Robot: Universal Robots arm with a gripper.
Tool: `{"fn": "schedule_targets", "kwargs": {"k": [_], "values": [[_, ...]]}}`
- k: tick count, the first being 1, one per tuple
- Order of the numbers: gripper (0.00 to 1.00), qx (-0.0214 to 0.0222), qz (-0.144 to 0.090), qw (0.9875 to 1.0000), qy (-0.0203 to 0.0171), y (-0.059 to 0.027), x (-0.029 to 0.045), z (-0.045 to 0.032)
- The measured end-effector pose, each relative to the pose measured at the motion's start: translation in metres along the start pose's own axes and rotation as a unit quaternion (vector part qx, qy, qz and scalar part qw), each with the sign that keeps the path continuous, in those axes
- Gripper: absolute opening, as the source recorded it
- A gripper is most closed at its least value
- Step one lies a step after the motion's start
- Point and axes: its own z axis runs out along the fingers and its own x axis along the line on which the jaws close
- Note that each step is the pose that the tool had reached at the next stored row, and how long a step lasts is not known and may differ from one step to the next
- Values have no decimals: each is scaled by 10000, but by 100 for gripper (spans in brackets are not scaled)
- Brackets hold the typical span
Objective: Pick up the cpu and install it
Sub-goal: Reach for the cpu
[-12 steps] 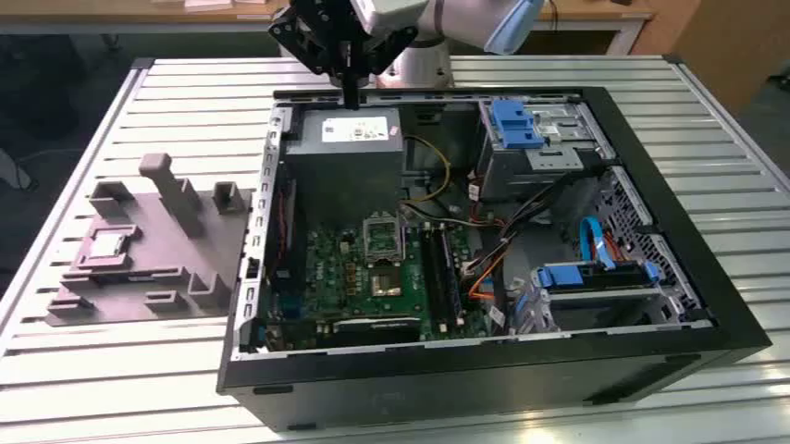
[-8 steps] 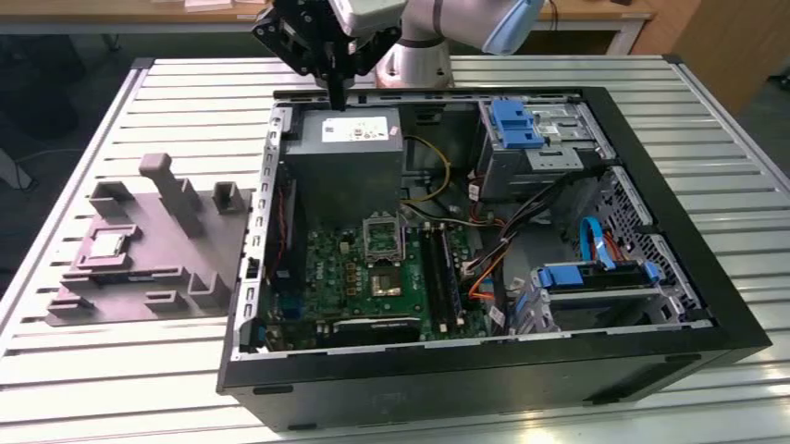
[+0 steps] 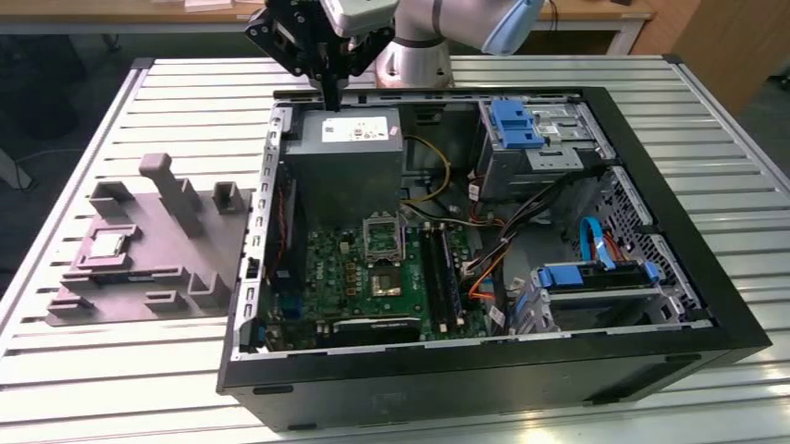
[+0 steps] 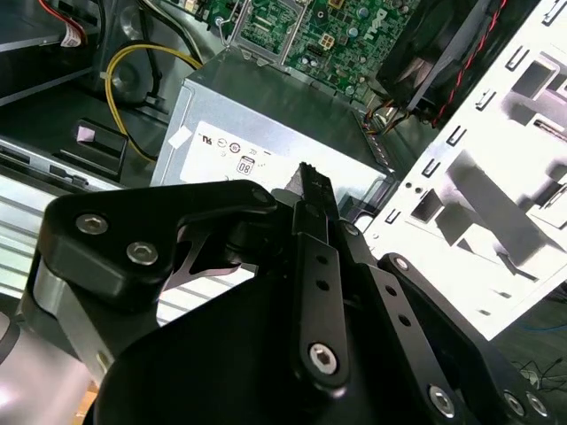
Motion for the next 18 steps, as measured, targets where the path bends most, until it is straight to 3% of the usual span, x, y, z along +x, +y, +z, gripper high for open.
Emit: {"fn": "schedule_targets", "kwargs": {"k": [14, 15, 16, 18], "values": [[11, 0, 0, 10000, 0, -4, 47, -1], [11, 0, -1, 10000, 0, -7, 93, -2], [11, 0, 0, 10000, 0, -15, 201, -4], [11, 0, 0, 10000, 0, -15, 204, -4]]}}
